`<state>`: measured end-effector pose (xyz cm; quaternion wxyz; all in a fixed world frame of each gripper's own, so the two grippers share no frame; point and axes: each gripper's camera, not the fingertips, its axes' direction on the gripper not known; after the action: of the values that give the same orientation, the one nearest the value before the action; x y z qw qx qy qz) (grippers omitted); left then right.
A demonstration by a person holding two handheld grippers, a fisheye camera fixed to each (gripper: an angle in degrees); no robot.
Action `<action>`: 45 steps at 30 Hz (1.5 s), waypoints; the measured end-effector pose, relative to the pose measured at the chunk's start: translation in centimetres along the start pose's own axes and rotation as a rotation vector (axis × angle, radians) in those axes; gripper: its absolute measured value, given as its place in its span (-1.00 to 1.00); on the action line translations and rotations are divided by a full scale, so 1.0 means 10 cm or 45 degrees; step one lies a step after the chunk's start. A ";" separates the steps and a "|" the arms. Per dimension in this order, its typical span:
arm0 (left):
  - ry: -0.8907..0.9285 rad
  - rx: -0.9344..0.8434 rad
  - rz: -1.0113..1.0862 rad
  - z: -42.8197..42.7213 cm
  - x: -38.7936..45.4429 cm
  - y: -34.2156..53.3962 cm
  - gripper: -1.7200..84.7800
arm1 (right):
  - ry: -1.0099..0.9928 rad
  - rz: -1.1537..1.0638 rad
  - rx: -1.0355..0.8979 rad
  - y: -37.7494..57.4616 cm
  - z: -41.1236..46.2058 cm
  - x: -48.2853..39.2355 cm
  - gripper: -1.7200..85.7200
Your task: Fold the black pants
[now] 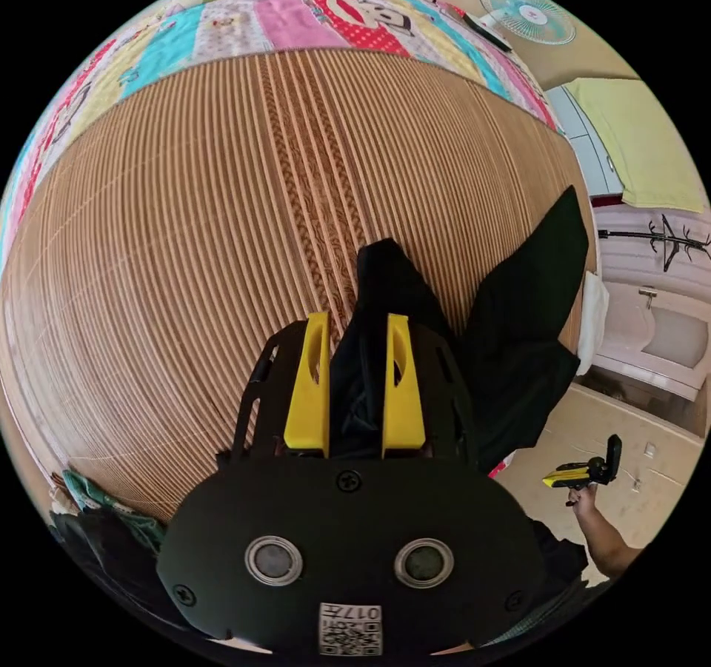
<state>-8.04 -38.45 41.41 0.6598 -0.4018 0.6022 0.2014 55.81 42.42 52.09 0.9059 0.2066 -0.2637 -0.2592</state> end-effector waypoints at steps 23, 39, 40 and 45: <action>0.516 0.977 -0.762 -2.41 -2.26 1.55 -0.83 | -0.025 0.033 0.090 0.05 0.52 0.70 -0.95; -0.273 0.220 -0.500 -1.28 -1.41 2.41 -0.97 | 0.668 0.045 -0.066 -0.88 1.48 0.73 -0.95; -0.253 0.208 -0.525 -1.28 -1.42 2.47 -0.98 | 0.599 0.098 -0.039 -0.79 1.50 0.83 -0.95; -0.122 -0.013 -0.589 -1.23 -1.49 2.83 -0.98 | 0.483 0.423 -0.572 -0.69 1.81 1.33 -0.94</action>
<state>-39.91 -27.86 48.09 0.7141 -0.5223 0.4612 0.0668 52.36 25.05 67.55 0.9916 0.0006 -0.0568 -0.1165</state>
